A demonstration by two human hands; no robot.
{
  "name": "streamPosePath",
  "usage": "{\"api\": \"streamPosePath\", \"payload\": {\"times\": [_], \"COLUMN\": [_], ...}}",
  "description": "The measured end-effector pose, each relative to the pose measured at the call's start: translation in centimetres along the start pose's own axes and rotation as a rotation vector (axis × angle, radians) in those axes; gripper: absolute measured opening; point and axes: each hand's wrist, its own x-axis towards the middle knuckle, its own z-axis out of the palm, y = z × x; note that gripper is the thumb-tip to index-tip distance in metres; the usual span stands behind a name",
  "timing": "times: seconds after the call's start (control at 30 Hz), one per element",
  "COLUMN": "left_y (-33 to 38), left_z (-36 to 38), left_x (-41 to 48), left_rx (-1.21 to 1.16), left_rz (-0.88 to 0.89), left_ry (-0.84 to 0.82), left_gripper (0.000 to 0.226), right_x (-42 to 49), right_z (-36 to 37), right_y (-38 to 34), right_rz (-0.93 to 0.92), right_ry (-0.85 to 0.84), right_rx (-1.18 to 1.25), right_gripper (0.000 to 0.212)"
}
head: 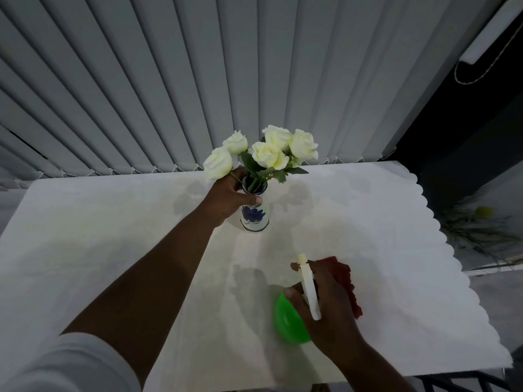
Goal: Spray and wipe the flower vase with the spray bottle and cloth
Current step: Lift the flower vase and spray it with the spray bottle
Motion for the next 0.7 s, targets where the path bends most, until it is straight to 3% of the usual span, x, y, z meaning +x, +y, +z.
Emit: {"api": "streamPosePath", "payload": {"times": [0.3,0.43,0.57,0.63,0.7], "left_y": [-0.3,-0.9,-0.9,-1.3,-2.1], "left_z": [0.5,0.6,0.6,0.3,-0.1], "left_x": [-0.3,-0.9,-2.0,-2.9,-4.3], "left_rx": [0.016,-0.058,-0.074,-0.079,-0.121], "left_rz": [0.016,0.034,0.038,0.033,-0.018], "left_ry": [0.015,-0.009,0.021,0.082,0.147], "left_gripper": [0.062,0.073,0.076,0.08,0.09], "right_x": [0.0,-0.3,-0.6,-0.9,-1.3], "right_z": [1.2,1.2,0.4,-0.2,-0.6], "right_y": [0.3,0.7,0.8,0.8,1.1], "right_rz": [0.076,0.078,-0.074,-0.06,0.006], "right_ry": [0.01,-0.016,0.001,-0.001,0.0], "right_rx": [0.099,0.086,-0.192,-0.284,-0.317], "right_gripper": [0.04,0.047,0.073,0.083,0.074]}}
